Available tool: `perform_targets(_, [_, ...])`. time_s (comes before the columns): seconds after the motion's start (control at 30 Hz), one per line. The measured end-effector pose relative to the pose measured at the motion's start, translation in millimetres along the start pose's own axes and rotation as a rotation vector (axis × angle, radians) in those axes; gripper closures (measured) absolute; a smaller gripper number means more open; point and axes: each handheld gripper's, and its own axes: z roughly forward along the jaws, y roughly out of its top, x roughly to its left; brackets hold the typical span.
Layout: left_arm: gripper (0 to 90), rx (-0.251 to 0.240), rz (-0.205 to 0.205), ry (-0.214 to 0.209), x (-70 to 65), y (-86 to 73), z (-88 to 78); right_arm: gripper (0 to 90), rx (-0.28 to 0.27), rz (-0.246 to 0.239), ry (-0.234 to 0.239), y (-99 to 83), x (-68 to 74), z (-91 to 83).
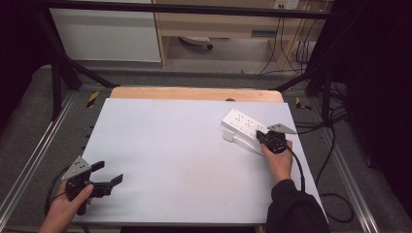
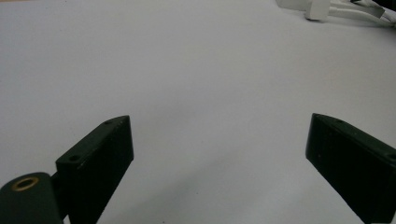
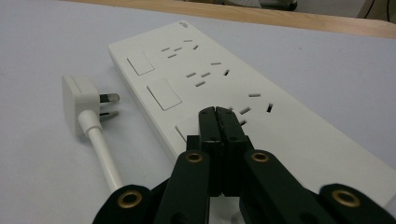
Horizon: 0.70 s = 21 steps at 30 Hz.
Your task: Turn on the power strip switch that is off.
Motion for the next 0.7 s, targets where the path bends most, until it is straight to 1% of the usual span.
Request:
perform_targets(0.1, [7.8, 0.001, 0.001, -0.007, -1.0, 0.0, 0.8, 90.0, 0.000, 0.006, 0.006, 0.2, -0.8, 0.3])
perform_targets(0.3, [7.8, -0.001, -0.001, -0.001, 0.0, 0.1, -0.1, 90.0, 0.004, 0.002, 0.000, 1.2, -0.2, 1.0])
perform_targets(0.5, [7.8, 0.010, 0.010, -0.011, -2.0, -0.1, 2.2, 90.0, 0.015, 0.005, -0.002, 3.1, 0.7, 0.7])
perform_targets(0.7, [7.8, 0.004, 0.004, -0.009, -1.7, -0.2, 1.7, 90.0, -0.008, 0.011, 0.009, 7.4, 2.9, -1.6])
